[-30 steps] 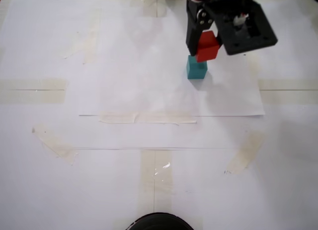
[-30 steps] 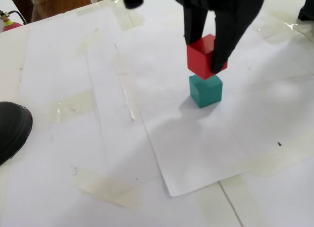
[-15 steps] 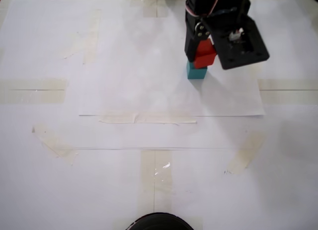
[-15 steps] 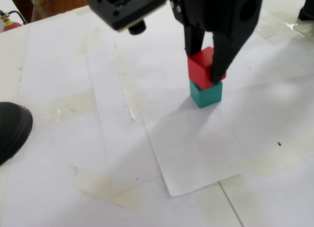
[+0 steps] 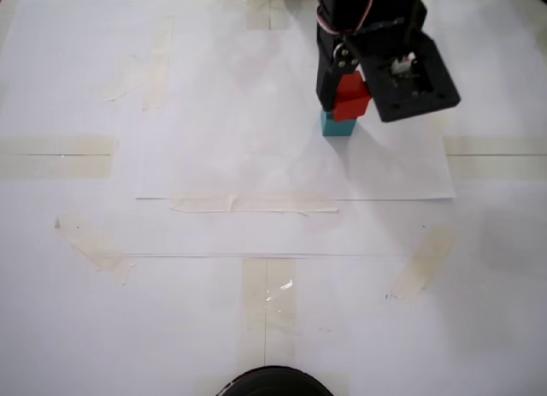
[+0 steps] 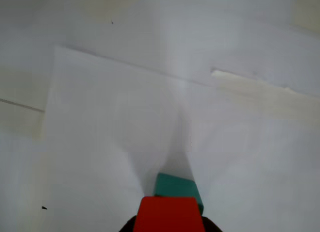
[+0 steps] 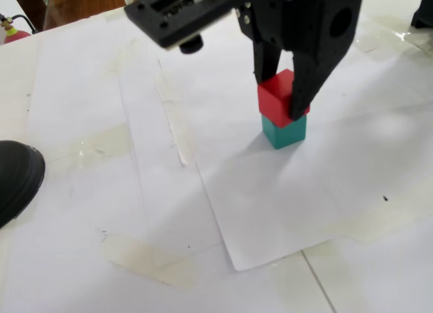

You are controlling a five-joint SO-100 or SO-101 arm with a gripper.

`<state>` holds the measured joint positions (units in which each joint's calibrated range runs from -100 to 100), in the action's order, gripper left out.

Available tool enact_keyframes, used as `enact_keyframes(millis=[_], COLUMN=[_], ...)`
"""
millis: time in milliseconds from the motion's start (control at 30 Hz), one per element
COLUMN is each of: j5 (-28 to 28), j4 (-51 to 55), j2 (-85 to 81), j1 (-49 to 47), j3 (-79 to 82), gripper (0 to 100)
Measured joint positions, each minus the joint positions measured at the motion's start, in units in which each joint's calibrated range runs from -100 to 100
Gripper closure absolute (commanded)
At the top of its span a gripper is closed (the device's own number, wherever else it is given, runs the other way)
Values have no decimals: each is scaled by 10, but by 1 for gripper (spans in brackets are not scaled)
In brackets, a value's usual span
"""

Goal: Put the red cube on the top of the blue cube.

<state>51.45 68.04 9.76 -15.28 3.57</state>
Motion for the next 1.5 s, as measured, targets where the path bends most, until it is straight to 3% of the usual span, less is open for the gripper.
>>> enact_keyframes(millis=[867, 1500], j5=[27, 13], j4=[46, 34], j2=[0, -10], j1=[-30, -40], j3=[-12, -41], gripper=[56, 62])
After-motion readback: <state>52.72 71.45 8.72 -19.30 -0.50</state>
